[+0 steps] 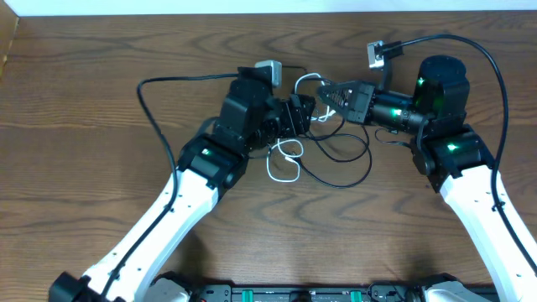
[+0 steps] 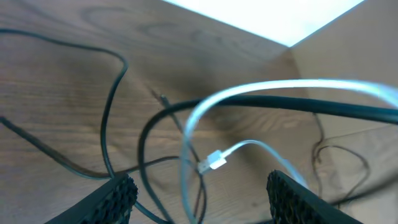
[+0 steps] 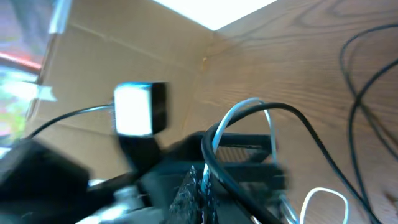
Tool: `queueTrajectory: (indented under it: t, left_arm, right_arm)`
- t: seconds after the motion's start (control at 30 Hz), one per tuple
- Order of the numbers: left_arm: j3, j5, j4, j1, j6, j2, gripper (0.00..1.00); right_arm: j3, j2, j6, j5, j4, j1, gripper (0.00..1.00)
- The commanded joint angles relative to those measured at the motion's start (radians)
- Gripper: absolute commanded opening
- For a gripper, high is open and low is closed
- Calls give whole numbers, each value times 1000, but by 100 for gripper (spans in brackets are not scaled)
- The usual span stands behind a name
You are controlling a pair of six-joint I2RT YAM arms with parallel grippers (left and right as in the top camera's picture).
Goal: Untangle cables
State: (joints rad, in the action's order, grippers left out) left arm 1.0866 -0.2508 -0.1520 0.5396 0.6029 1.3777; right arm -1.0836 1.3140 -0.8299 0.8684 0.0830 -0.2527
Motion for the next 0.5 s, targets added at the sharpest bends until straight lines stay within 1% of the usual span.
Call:
queueTrajectory:
  t: [0.0,0.07,0.13,0.17,0.2,0.23,0.3,0.33,0.47]
  left_arm:
    - [8,56,-5,0,-27,42,68]
    - [8,88,-12,0,-28,53,67]
    - [8,146,-26,0,-63,52,61]
    - [8,183,-35,-2,-110,43,56]
    - [8,203,-47,-5,-125,34,54]
    - [8,224,-60,-8,-129,27,54]
    - [8,334,-140,-34,-140,-21,53]
    - [8,359,-164,-43,-145,-35,52]
    - [8,402,-247,-80,-163,-85,52]
  right_arm:
    - [-6,-4,-23,117,-49,-3,1]
    - [-6,-4,-22,140,-71,-3,2]
    - [-6,-4,-14,140,-72,-2,2]
    - [-6,-4,22,140,-71,7,2]
    - [-6,-4,40,140,-70,16,2]
    - [-6,-4,43,140,-68,23,2]
    - [-6,-4,67,137,-68,69,1]
    - [-6,-4,69,137,-68,85,2]
    - [-6,-4,88,135,-68,143,2]
